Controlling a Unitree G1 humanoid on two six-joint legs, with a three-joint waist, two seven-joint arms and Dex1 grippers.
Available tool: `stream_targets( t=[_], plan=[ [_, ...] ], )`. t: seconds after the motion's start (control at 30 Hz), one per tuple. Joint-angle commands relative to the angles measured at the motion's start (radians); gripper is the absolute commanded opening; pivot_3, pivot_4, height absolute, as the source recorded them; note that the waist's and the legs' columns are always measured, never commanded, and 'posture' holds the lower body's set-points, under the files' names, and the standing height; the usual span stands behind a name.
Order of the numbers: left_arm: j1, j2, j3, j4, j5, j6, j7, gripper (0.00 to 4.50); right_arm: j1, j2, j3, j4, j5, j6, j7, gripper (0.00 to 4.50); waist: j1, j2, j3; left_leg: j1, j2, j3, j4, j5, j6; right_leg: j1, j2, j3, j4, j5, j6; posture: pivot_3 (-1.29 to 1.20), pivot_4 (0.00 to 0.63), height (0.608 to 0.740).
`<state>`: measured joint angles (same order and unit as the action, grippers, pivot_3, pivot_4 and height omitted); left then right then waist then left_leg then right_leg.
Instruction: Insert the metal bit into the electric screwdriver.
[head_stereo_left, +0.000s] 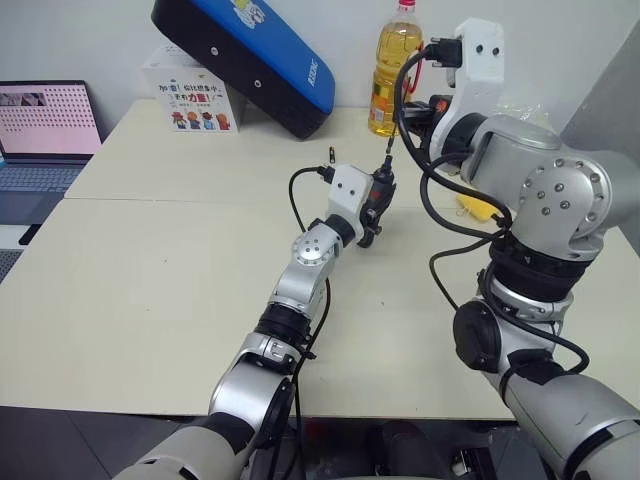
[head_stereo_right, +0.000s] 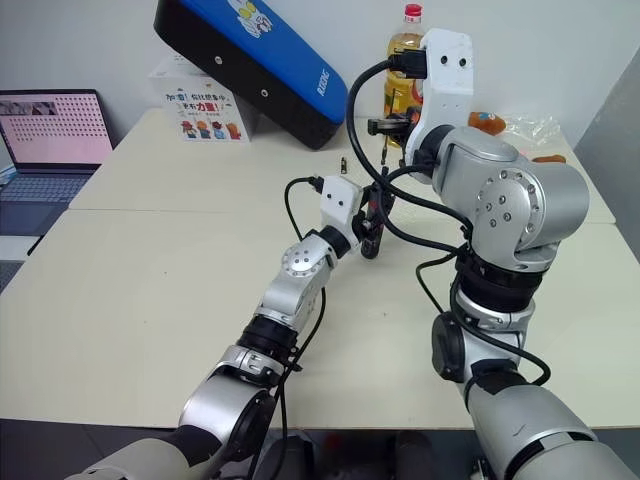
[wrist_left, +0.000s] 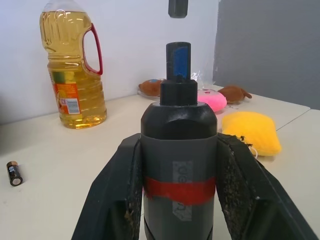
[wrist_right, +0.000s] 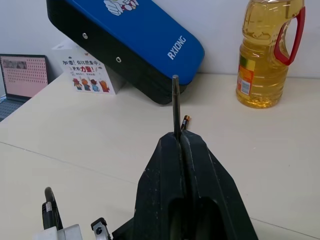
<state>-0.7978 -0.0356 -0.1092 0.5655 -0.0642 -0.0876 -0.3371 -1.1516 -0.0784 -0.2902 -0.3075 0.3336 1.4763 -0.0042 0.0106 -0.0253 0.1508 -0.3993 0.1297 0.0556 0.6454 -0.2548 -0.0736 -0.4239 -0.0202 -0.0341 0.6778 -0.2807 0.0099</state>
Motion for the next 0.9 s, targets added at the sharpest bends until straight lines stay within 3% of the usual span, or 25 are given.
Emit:
stream_targets(
  t=[0.03,0.9],
  plan=[
    [-0.001,-0.001,0.001,0.008,0.010,0.000,0.001,1.65,0.001,-0.012,0.007,-0.031,-0.005,-0.013,0.001,0.01,-0.001,0.000,0.000,0.000,0.000,0.000,0.000,0.000,0.000,0.000,0.000,0.000,0.000,0.000,0.000,0.00,0.150,0.740],
    [0.040,0.005,-0.028,-0.063,0.043,0.004,-0.006,1.65,0.019,-0.042,0.024,0.023,-0.010,-0.073,0.009,0.01,-0.004,0.000,0.000,0.000,0.000,0.000,0.000,0.000,0.000,0.000,0.000,0.000,0.000,0.000,0.000,0.00,0.150,0.740]
  ],
)
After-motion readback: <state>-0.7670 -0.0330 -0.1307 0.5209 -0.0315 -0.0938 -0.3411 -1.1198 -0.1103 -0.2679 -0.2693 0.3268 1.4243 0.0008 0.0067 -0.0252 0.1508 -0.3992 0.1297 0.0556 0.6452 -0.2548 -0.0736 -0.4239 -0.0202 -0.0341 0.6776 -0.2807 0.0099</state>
